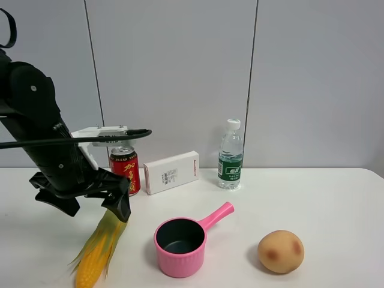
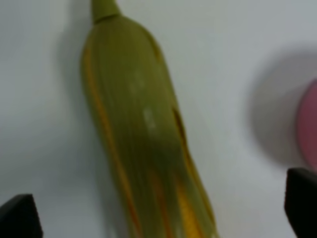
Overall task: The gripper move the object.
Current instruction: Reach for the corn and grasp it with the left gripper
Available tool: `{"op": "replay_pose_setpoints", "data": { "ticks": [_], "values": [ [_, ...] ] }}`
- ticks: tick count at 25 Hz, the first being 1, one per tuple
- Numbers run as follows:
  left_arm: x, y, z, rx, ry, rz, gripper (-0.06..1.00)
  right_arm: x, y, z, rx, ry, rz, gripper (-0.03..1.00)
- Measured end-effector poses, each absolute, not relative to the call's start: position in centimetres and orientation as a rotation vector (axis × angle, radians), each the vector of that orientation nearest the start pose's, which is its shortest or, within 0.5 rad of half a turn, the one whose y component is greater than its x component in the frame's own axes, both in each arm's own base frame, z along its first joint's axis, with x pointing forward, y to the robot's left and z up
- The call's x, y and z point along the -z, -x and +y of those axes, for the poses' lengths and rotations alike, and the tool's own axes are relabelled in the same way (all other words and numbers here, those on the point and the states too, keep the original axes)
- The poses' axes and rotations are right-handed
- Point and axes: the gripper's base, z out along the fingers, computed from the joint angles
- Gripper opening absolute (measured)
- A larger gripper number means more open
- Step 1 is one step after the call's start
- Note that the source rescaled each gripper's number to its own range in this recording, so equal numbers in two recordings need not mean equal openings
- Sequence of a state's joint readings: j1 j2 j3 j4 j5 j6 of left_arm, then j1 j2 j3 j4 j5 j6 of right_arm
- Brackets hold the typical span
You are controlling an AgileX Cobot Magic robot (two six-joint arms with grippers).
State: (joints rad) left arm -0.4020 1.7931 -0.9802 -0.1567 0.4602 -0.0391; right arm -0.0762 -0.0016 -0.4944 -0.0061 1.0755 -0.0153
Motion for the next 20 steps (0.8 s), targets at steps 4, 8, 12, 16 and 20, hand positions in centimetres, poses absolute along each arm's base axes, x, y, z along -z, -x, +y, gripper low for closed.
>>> {"op": "replay_pose_setpoints", "data": {
  "ticks": [4,8,12,16,20],
  "values": [
    [-14.3,-30.9,-14.0,0.241,-0.330,2.783,1.00,-27.5,0.5,0.0,0.064,-0.063,2.063,1.00],
    [-13.6,-31.2,-14.1,0.231,-0.336,2.768,1.00,-27.5,0.5,0.0,0.064,-0.063,2.063,1.00],
    [-12.9,-31.6,-14.2,0.230,-0.329,2.753,1.00,-27.5,0.5,0.0,0.064,-0.063,2.063,1.00],
    [-12.2,-31.7,-14.2,0.224,-0.329,2.763,1.00,-27.5,0.5,0.0,0.064,-0.063,2.063,1.00],
    [-11.7,-32.0,-14.3,0.224,-0.324,2.744,1.00,-27.5,0.5,0.0,0.064,-0.063,2.063,1.00]
  ]
}}
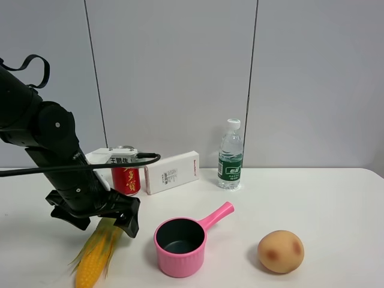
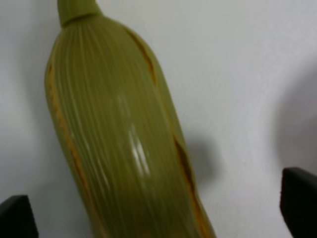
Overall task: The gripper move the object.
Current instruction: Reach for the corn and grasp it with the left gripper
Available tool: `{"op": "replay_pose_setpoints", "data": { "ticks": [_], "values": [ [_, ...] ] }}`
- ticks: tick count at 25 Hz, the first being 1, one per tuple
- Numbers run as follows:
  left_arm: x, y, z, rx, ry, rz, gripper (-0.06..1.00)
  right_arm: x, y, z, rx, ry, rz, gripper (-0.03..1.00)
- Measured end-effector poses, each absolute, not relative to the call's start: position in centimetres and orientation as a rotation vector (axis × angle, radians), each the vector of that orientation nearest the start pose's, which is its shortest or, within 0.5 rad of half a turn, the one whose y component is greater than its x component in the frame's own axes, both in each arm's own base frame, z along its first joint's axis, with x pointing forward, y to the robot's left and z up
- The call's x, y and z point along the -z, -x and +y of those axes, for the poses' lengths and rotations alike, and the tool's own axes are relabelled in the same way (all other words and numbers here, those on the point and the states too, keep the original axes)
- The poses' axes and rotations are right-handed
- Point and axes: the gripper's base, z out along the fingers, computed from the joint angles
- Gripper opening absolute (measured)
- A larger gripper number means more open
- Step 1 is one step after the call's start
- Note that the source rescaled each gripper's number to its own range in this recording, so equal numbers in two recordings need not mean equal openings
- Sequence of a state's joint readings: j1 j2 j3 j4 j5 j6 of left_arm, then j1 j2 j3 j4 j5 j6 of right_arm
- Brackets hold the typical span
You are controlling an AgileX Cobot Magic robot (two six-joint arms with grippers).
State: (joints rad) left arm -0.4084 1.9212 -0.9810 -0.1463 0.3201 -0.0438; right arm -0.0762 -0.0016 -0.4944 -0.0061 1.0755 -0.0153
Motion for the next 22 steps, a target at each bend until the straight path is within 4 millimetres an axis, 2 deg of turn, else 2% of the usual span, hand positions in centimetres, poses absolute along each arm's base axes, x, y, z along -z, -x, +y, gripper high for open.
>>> {"op": "replay_pose_setpoints", "data": {
  "ticks": [14,16,17,19,20,21,22],
  "values": [
    [-9.3,-32.4,-14.3,0.181,-0.377,2.742,1.00,-27.5,0.5,0.0,0.064,-0.063,2.063,1.00],
    [-9.4,-32.4,-14.3,0.179,-0.382,2.737,0.95,-27.5,0.5,0.0,0.064,-0.063,2.063,1.00],
    [-9.4,-32.5,-14.3,0.178,-0.384,2.732,0.85,-27.5,0.5,0.0,0.064,-0.063,2.063,1.00],
    [-9.4,-32.5,-14.3,0.177,-0.387,2.731,0.51,-27.5,0.5,0.0,0.064,-0.063,2.063,1.00],
    [-9.4,-32.5,-14.3,0.176,-0.387,2.732,0.19,-27.5,0.5,0.0,0.064,-0.063,2.063,1.00],
    [-9.3,-32.5,-14.2,0.174,-0.391,2.733,0.00,-27.5,0.5,0.0,0.064,-0.063,2.063,1.00],
    [-9.4,-32.5,-14.3,0.173,-0.393,2.736,0.01,-27.5,0.5,0.0,0.064,-0.063,2.063,1.00]
  ]
}}
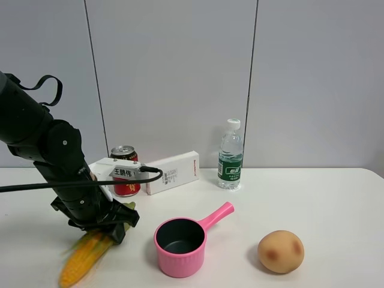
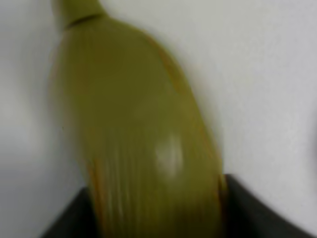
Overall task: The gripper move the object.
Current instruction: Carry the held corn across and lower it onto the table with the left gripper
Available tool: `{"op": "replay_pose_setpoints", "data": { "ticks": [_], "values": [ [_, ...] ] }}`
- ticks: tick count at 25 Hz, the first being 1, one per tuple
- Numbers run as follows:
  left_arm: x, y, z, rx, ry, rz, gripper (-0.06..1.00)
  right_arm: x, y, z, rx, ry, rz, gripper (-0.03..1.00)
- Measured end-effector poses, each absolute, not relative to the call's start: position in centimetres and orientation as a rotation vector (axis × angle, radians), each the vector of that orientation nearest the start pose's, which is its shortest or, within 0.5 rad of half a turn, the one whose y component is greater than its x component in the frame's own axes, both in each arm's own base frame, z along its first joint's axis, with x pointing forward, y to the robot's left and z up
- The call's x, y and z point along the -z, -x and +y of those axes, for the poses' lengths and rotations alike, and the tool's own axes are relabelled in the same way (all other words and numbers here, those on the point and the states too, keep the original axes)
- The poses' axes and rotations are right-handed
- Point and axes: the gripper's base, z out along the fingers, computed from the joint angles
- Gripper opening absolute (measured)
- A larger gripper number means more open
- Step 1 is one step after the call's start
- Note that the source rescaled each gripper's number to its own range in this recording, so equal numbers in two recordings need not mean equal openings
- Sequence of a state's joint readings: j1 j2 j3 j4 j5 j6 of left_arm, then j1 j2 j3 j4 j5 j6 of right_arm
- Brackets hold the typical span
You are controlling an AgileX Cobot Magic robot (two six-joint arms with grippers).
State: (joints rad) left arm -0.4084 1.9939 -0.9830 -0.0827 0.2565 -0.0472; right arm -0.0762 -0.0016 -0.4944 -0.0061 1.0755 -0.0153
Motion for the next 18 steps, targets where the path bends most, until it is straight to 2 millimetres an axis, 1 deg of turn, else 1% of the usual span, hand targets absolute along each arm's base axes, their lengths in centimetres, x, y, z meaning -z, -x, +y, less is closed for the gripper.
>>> {"op": "replay_pose_setpoints", "data": {
  "ticks": [1,5,8,10,13,14,15,16,18],
  "values": [
    [-9.4,-32.4,-14.2,0.171,-0.396,2.740,0.04,-27.5,0.5,0.0,0.064,-0.063,2.063,1.00],
    [-10.0,-32.2,-14.0,0.133,-0.472,2.752,0.04,-27.5,0.5,0.0,0.064,-0.063,2.063,1.00],
    [-12.1,-31.7,-13.6,0.077,-0.597,2.733,0.04,-27.5,0.5,0.0,0.064,-0.063,2.063,1.00],
    [-14.4,-31.2,-13.3,0.052,-0.653,2.706,0.04,-27.5,0.5,0.0,0.064,-0.063,2.063,1.00],
    [-18.4,-30.4,-12.9,0.049,-0.683,2.618,0.04,-27.5,0.5,0.0,0.064,-0.063,2.063,1.00],
    [-19.7,-30.1,-12.7,0.049,-0.696,2.579,0.04,-27.5,0.5,0.0,0.064,-0.063,2.063,1.00],
    [-21.3,-29.7,-12.6,0.047,-0.724,2.518,0.04,-27.5,0.5,0.0,0.064,-0.063,2.063,1.00],
    [-22.7,-29.4,-12.4,0.040,-0.756,2.465,0.04,-27.5,0.5,0.0,0.064,-0.063,2.063,1.00],
    [-24.8,-28.7,-12.5,0.000,-0.886,2.355,0.04,-27.5,0.5,0.0,0.064,-0.063,2.063,1.00]
  ]
}}
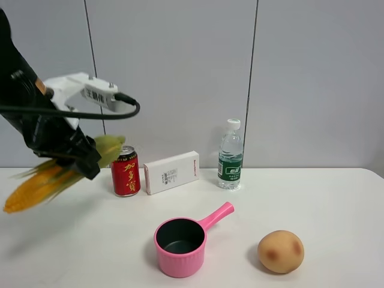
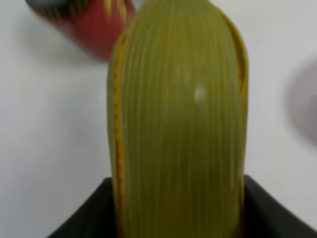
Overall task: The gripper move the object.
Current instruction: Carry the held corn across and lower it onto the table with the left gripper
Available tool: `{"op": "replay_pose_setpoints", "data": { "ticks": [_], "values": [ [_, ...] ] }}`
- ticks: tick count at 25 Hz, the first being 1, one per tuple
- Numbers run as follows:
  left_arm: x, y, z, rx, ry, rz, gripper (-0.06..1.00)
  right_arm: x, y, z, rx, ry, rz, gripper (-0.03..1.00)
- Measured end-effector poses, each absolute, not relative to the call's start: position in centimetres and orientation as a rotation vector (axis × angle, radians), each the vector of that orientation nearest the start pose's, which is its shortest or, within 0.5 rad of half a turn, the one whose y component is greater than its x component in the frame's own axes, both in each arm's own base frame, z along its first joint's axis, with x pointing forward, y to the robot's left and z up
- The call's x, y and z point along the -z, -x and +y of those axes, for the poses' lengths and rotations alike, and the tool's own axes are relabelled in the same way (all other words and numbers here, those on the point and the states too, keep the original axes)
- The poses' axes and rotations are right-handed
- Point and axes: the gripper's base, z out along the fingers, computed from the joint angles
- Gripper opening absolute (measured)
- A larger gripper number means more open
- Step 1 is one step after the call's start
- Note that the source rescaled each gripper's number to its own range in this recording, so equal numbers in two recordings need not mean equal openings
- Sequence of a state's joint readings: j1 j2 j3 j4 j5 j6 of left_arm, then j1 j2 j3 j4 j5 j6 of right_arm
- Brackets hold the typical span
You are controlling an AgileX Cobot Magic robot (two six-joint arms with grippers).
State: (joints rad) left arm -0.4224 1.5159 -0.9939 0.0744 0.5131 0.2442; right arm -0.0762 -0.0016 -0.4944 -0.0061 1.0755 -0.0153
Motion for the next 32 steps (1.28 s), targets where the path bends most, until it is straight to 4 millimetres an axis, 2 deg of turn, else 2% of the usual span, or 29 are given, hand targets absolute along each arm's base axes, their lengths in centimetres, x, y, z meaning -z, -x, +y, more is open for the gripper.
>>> {"op": "replay_pose_setpoints", "data": {
  "ticks": [3,6,11,16,18,23,32],
  "values": [
    [-26.7,-27.8,-13.6,-0.056,-1.119,2.210,0.04,-27.5,0.5,0.0,0.064,-0.063,2.063,1.00],
    [-27.6,-27.4,-15.4,-0.082,-1.299,2.094,0.04,-27.5,0.5,0.0,0.064,-0.063,2.063,1.00],
    [-27.9,-28.5,-18.2,-0.051,-1.370,2.028,0.04,-27.5,0.5,0.0,0.064,-0.063,2.063,1.00],
    [-25.9,-31.7,-20.5,-0.048,-1.405,2.069,0.04,-27.5,0.5,0.0,0.064,-0.063,2.063,1.00],
    [-25.6,-32.3,-20.9,-0.042,-1.406,2.079,0.04,-27.5,0.5,0.0,0.064,-0.063,2.063,1.00],
    [-23.1,-34.9,-22.8,-0.003,-1.408,2.135,0.04,-27.5,0.5,0.0,0.064,-0.063,2.063,1.00],
    [-20.0,-38.6,-25.3,-0.009,-1.430,2.133,0.04,-27.5,0.5,0.0,0.064,-0.063,2.063,1.00]
  ]
}}
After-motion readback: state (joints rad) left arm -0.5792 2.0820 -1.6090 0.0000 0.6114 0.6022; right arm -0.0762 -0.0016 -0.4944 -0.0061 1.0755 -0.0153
